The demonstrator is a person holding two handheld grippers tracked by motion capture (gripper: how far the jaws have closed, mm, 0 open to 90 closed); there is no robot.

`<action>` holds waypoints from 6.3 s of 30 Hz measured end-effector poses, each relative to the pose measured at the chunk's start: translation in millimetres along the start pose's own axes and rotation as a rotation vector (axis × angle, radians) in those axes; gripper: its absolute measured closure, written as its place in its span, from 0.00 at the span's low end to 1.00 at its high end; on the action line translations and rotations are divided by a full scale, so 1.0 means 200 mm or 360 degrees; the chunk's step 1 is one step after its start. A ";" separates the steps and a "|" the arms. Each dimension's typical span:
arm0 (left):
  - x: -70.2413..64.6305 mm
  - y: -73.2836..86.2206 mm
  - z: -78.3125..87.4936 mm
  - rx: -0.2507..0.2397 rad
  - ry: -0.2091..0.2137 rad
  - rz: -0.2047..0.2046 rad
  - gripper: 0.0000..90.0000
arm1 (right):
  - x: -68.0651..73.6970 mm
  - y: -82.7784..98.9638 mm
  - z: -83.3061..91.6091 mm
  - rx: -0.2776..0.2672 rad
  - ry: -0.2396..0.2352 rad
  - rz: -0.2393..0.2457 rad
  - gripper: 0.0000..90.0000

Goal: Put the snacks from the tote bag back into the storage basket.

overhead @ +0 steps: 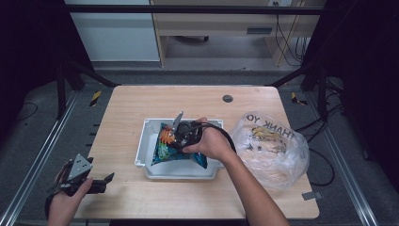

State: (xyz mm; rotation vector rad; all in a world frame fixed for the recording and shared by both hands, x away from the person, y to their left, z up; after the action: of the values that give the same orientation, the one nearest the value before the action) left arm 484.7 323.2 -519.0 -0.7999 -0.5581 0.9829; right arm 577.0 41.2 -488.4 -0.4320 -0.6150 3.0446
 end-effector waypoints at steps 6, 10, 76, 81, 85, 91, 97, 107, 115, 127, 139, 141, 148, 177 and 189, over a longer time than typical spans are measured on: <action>0.00 0.00 0.00 0.0007 0.0004 -0.0002 0.04 | 0.01 0.01 -0.03 0.0009 -0.0007 0.0003 0.46; 0.00 0.00 0.00 0.0009 0.0009 -0.0006 0.04 | 0.01 0.03 -0.05 0.0017 -0.0015 -0.0009 0.46; -0.02 0.01 -0.01 0.0026 0.0027 -0.0022 0.04 | 0.01 0.03 -0.07 -0.0023 0.0075 -0.0131 0.30; -0.02 0.01 -0.01 0.0026 0.0026 -0.0021 0.04 | 0.01 0.02 -0.05 -0.0055 0.0099 -0.0165 0.24; -0.02 0.01 -0.01 0.0029 0.0026 -0.0024 0.04 | 0.00 0.02 -0.02 -0.0065 0.0119 -0.0172 0.20; -0.02 0.01 -0.01 0.0035 0.0024 -0.0027 0.04 | -0.01 0.03 0.02 -0.0079 0.0152 -0.0189 0.16; -0.02 0.01 -0.01 0.0040 0.0017 -0.0031 0.04 | -0.02 0.03 0.06 -0.0107 0.0173 -0.0210 0.13; -0.02 0.01 -0.01 0.0038 0.0011 -0.0032 0.04 | -0.02 0.04 0.16 -0.0189 0.0225 -0.0304 0.08; -0.02 0.01 -0.02 0.0040 0.0005 -0.0033 0.04 | -0.02 0.05 0.24 -0.0244 0.0247 -0.0331 0.07; -0.02 0.01 -0.02 0.0046 -0.0003 -0.0037 0.04 | -0.04 0.05 0.38 -0.0319 0.0331 -0.0417 0.07; -0.02 0.02 -0.02 0.0059 -0.0011 -0.0050 0.04 | -0.07 0.10 0.49 -0.0385 0.0416 -0.0563 0.07; -0.02 0.02 -0.02 0.0059 -0.0008 -0.0050 0.04 | -0.07 0.11 0.51 -0.0396 0.0440 -0.0597 0.07; -0.03 0.03 -0.02 0.0058 -0.0006 -0.0051 0.04 | -0.06 0.14 0.59 -0.0459 0.0524 -0.0698 0.07; -0.03 0.04 -0.02 0.0080 -0.0021 -0.0033 0.04 | 0.07 0.41 0.87 -0.0565 0.0740 -0.0880 0.06; -0.03 0.04 -0.02 0.0080 -0.0020 -0.0032 0.04 | 0.12 0.53 0.93 -0.0569 0.0793 -0.0947 0.05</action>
State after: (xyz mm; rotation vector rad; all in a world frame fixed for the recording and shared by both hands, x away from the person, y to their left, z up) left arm 481.4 319.9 -529.5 -0.7429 -0.5493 0.9802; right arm 509.5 -124.7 -370.9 -0.8038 -1.0211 2.1581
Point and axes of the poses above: each handheld gripper's, and its own axes: z roughly backward along the jaws, y roughly out of its underside, x roughly to its left, the point moved 10 cm from there along -z, roughly forward along the jaws, and after that the axes turned 8 degrees about z, right-handed, at the moved point
